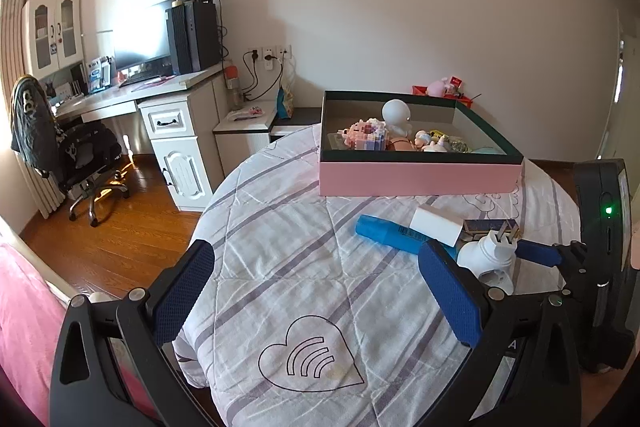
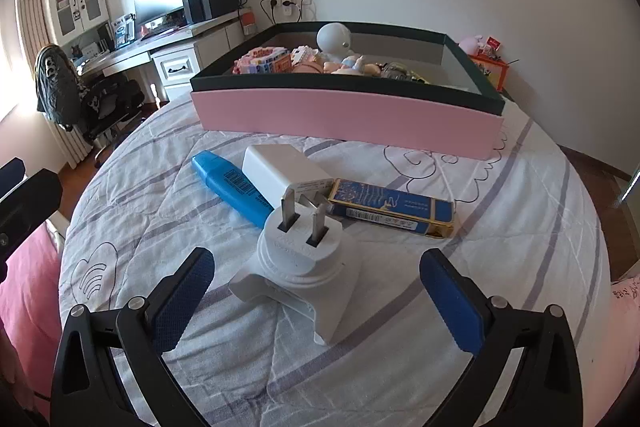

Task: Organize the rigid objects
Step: 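Grasp the white cube block with the left tool while the right tool grasps the white plug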

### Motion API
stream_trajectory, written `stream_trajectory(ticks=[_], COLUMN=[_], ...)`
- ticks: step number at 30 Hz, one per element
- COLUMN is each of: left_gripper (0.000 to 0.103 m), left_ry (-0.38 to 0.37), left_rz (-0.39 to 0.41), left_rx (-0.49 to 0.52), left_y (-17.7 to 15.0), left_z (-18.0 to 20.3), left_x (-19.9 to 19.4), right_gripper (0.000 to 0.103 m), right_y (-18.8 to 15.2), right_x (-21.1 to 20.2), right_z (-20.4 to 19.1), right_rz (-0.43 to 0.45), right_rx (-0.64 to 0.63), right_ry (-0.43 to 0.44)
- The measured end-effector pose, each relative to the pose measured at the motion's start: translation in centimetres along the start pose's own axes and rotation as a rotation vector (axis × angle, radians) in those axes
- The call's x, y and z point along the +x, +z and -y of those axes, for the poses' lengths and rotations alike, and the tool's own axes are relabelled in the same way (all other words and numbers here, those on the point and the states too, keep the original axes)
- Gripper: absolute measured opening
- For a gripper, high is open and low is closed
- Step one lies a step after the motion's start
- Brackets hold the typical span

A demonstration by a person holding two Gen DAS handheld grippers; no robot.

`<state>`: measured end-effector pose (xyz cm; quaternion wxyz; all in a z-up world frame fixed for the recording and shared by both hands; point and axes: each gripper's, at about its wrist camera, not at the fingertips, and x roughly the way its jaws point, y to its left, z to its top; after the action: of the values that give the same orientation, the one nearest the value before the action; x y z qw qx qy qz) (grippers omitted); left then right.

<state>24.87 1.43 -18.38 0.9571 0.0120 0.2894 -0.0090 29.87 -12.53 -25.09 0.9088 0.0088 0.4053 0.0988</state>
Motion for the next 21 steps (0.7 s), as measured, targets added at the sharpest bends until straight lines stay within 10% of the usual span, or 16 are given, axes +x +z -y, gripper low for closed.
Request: stream_trajectory(ticks=[3, 21], left_gripper=[0.103, 0.103], left_ry=[-0.007, -0.158], left_rz=[-0.014, -0.198], left_rx=[0.008, 0.192], left_y=[0.1, 1.8], left_z=[0.3, 8.4], left_x=[0.7, 10.1], right_gripper=[0.068, 0.049], right_y=[-0.2, 0.2], right_x=[0.8, -2.3], right_z=[0.6, 8.2], right_rz=[-0.045, 0.015], right_rx=[0.004, 0.019], right_ry=[0.048, 0.007])
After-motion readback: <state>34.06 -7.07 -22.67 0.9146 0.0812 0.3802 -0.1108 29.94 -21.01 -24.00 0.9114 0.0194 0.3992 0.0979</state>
